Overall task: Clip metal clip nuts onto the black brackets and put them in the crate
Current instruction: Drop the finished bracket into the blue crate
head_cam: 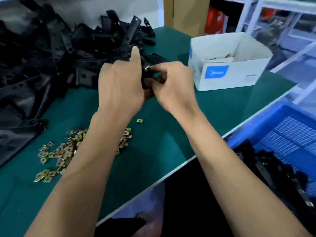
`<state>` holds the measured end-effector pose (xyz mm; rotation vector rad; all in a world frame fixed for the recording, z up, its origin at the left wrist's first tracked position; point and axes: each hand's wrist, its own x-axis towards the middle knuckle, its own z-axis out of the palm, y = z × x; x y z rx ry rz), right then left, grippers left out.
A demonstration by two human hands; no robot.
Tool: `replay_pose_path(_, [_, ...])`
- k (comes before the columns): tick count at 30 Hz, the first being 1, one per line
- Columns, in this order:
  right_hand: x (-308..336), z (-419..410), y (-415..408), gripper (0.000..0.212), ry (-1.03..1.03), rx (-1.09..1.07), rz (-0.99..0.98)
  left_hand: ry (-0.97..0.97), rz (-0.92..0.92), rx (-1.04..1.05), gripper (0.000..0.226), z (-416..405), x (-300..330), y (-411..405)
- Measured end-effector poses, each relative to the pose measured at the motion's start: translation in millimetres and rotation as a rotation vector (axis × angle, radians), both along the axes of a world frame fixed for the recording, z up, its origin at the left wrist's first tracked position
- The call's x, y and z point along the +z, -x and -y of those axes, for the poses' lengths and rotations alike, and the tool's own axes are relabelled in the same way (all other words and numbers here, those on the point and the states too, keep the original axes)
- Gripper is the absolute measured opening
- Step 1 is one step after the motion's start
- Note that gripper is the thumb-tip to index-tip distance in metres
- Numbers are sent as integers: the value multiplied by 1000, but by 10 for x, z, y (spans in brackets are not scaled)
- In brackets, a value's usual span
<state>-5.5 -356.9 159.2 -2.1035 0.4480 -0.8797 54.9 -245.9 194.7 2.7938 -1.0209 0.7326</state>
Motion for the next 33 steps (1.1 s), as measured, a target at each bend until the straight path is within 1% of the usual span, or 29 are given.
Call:
replay_pose_path(3, [11, 544, 500, 20, -61, -103, 51, 10, 3, -152, 98, 595, 110, 364])
replay_pose_path(6, [-109, 1046, 1092, 20, -204, -161, 190, 18, -15, -353, 92, 1209, 67, 904])
replay_pose_path(9, [-373, 1433, 1788, 15, -324, -290, 303, -33, -72, -604, 83, 1771, -157, 1524])
replay_pose_path(11, [-619, 1608, 2239, 11, -412, -401, 294, -68, -139, -743, 80, 2044, -414, 1883])
replay_pose_path(13, [-923, 1765, 2646, 18, -494, -533, 190, -118, -213, -836, 76, 2231, -743, 2175])
replay_pose_path(15, [-1280, 1913, 2951, 29, -536, -677, -5, -207, -323, -869, 71, 2319, -1120, 2375])
replay_pose_path(16, [-1462, 1976, 3091, 32, -533, -749, -121, -255, -391, -873, 64, 2340, -1299, 2456])
replay_pose_path(18, [-1809, 2057, 3291, 30, -467, -844, -357, -349, -481, -853, 50, 2331, -1619, 2530])
replay_pose_path(20, [-2072, 2073, 3399, 25, -397, -837, -528, -433, -522, -831, 45, 2290, -1855, 2535])
replay_pose_path(22, [-2230, 2071, 3458, 31, -382, -824, -673, -463, -570, -823, 43, 2250, -1995, 2520])
replay_pose_path(23, [-2274, 2079, 3477, 34, -395, -834, -716, -456, -583, -824, 42, 2239, -2033, 2505])
replay_pose_path(25, [-2286, 2101, 3479, 33, -421, -888, -712, -414, -593, -828, 37, 2242, -2043, 2472])
replay_pose_path(28, [-2127, 2119, 3359, 21, -345, -946, -591, -266, -625, -823, 34, 2298, -1874, 2430])
replay_pose_path(30, [-1875, 2095, 3204, 18, -270, -954, -474, -71, -664, -841, 35, 2349, -1630, 2392])
replay_pose_path(33, [-1390, 1987, 2843, 16, -87, -903, -261, 320, -683, -853, 36, 2320, -1133, 2240])
